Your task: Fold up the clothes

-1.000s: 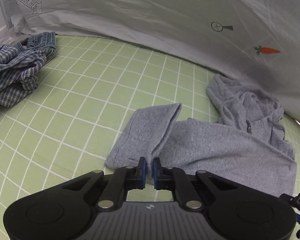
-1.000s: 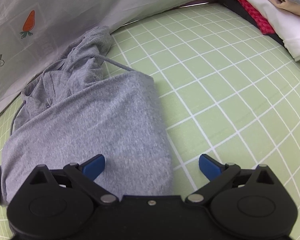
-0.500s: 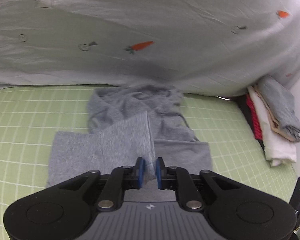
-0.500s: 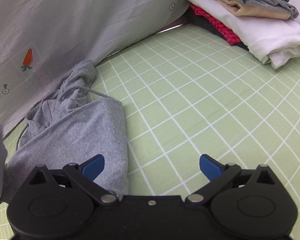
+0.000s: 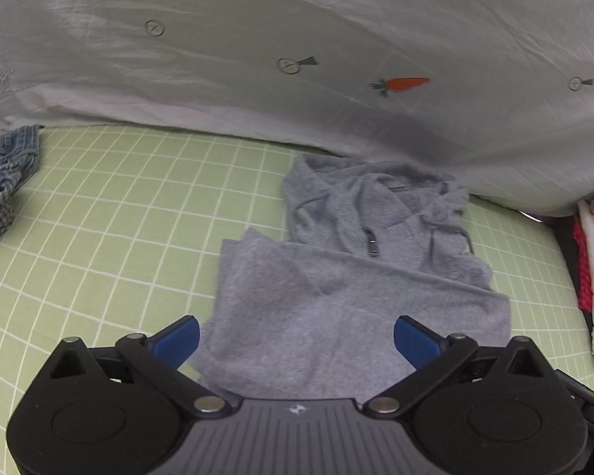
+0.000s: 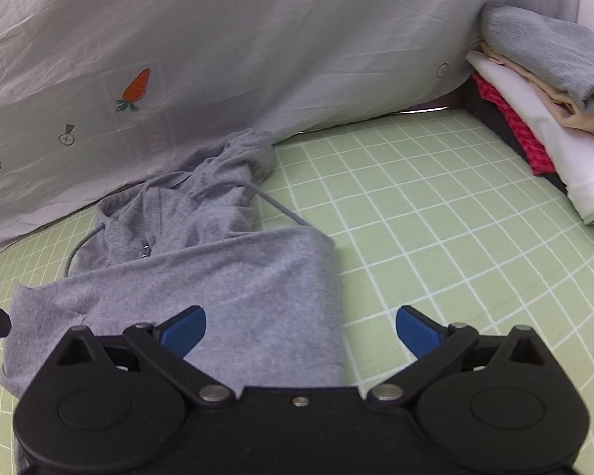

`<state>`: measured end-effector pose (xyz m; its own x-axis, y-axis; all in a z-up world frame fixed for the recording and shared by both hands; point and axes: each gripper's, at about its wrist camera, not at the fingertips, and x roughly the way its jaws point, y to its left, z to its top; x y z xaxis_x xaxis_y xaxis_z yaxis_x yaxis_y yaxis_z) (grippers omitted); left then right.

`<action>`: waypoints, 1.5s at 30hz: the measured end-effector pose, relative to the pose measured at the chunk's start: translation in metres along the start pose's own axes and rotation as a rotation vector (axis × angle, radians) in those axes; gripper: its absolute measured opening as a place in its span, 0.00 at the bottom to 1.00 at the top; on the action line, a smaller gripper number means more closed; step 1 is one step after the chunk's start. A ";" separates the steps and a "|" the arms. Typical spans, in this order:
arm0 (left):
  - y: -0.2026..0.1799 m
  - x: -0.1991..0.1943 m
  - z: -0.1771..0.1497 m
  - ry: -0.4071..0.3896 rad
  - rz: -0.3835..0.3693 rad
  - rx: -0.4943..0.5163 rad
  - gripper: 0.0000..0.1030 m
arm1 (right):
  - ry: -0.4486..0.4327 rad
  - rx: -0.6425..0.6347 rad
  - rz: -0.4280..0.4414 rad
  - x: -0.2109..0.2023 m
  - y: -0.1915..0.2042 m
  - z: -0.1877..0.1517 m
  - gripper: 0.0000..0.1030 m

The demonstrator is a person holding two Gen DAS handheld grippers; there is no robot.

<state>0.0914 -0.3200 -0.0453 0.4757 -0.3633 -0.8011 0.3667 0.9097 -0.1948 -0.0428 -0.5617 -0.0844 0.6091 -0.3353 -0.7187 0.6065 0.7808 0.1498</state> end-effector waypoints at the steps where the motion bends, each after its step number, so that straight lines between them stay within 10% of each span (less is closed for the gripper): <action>1: 0.007 0.003 0.001 0.008 0.005 -0.001 1.00 | 0.006 -0.010 0.016 0.003 0.008 0.000 1.00; 9: 0.044 0.023 -0.001 0.033 0.000 -0.038 1.00 | 0.105 -0.134 0.100 0.027 0.076 -0.007 0.99; 19: 0.071 0.036 -0.003 0.036 0.015 -0.064 1.00 | 0.190 -0.211 0.140 0.044 0.117 -0.031 0.72; 28: 0.071 0.031 0.000 0.021 0.016 -0.064 1.00 | 0.187 -0.270 0.196 0.034 0.115 -0.029 0.06; 35: 0.061 0.018 -0.002 -0.002 -0.001 -0.051 1.00 | 0.093 -0.211 0.201 -0.009 0.083 -0.006 0.06; 41: 0.053 0.024 -0.002 0.063 -0.072 -0.064 1.00 | 0.101 -0.138 -0.010 0.000 0.026 0.003 0.08; 45: 0.038 0.032 -0.002 0.106 -0.038 -0.021 1.00 | 0.149 -0.113 -0.062 0.013 0.007 -0.004 0.49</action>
<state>0.1187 -0.2960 -0.0793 0.3745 -0.3751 -0.8480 0.3652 0.9003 -0.2369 -0.0328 -0.5586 -0.0959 0.4849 -0.3095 -0.8179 0.5746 0.8179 0.0312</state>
